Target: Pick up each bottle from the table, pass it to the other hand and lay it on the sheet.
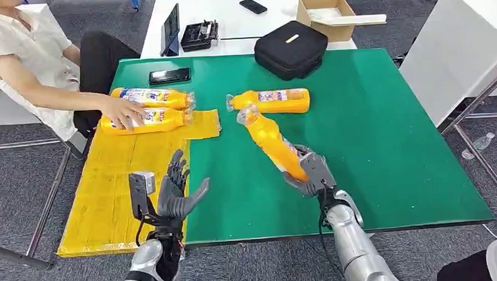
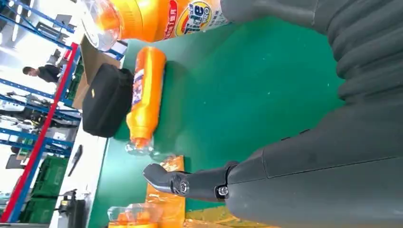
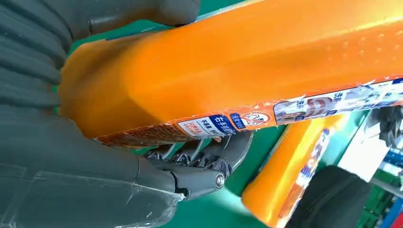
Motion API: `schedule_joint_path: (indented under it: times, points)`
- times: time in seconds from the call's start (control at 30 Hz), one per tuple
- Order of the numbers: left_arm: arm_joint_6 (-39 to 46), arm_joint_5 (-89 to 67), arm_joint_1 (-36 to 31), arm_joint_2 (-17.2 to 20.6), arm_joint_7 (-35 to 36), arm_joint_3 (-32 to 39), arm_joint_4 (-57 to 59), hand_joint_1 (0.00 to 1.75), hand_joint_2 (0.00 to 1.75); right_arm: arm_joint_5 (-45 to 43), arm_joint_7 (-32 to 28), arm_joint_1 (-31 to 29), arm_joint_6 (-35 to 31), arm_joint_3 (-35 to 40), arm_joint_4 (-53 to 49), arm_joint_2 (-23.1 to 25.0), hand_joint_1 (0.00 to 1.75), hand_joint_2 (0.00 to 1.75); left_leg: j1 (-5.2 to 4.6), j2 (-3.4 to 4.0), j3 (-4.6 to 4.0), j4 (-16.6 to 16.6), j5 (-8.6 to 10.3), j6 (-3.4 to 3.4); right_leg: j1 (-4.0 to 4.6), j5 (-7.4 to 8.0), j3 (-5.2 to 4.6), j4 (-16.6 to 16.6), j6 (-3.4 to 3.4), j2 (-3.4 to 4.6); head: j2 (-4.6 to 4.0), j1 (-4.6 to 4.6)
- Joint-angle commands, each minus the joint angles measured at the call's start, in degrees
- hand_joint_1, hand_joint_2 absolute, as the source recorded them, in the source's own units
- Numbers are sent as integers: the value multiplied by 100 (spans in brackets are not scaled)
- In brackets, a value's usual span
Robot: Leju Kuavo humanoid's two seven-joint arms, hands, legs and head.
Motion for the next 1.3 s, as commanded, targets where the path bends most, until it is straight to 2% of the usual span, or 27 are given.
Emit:
schedule_joint_path:
  times: [0.03, 0.17, 0.63, 0.83, 1.07, 1.1, 1.13, 1.3]
  points:
    - [109, 455, -26, -179, 37, 293, 745, 0, 175, -739, -40, 153, 226, 582, -702, -4, 175, 175, -1, 6, -3, -2, -3, 0, 2, -2, -2, -4, -14, -1, 0, -2]
    - [-429, 769, -7, -179, -46, 111, 842, 0, 175, -931, 105, 181, 293, 1053, -998, 19, 175, 175, -3, 2, -29, -1, -3, -1, -2, 0, -25, 0, -13, -1, 0, -2]
    - [-294, -32, -213, -179, -174, -562, 634, 0, 175, -637, 18, 50, -76, 2407, -687, 279, 175, 175, 2, 4, -52, 6, -8, 1, 4, -6, -47, 5, -15, -3, 0, -2]
    - [-282, -312, -206, -179, -213, -827, 407, 0, 175, -588, 51, -4, -149, 2628, -464, 328, 175, 175, 2, -6, -59, 5, -4, 2, 3, -5, -50, 3, -12, -12, 0, -2]
    - [-281, -312, -197, -178, -213, -820, 413, 0, 175, -591, 50, -6, -147, 2622, -462, 316, 175, 175, -1, -9, -65, 3, -1, 3, -1, -2, -55, 2, -2, -11, 0, -2]
    - [-281, -312, -197, -178, -213, -820, 413, 0, 175, -591, 50, -6, -147, 2622, -462, 316, 175, 175, 3, -6, -46, 5, -9, 2, 7, -10, -34, 1, -23, -17, 0, -2]
    - [-281, -368, -210, -179, -208, -807, 423, 0, 175, -574, 51, -11, -163, 2661, -461, 310, 175, 175, -1, -8, -64, 3, -1, 2, -1, -2, -55, 2, -5, -11, 0, -2]
    - [-318, -197, -340, -179, -222, -868, 543, 0, 175, -484, 16, -44, -215, 2946, -414, 300, 175, 175, 2, -6, -59, 5, -4, 2, 4, -4, -49, 2, -11, -12, 0, -2]
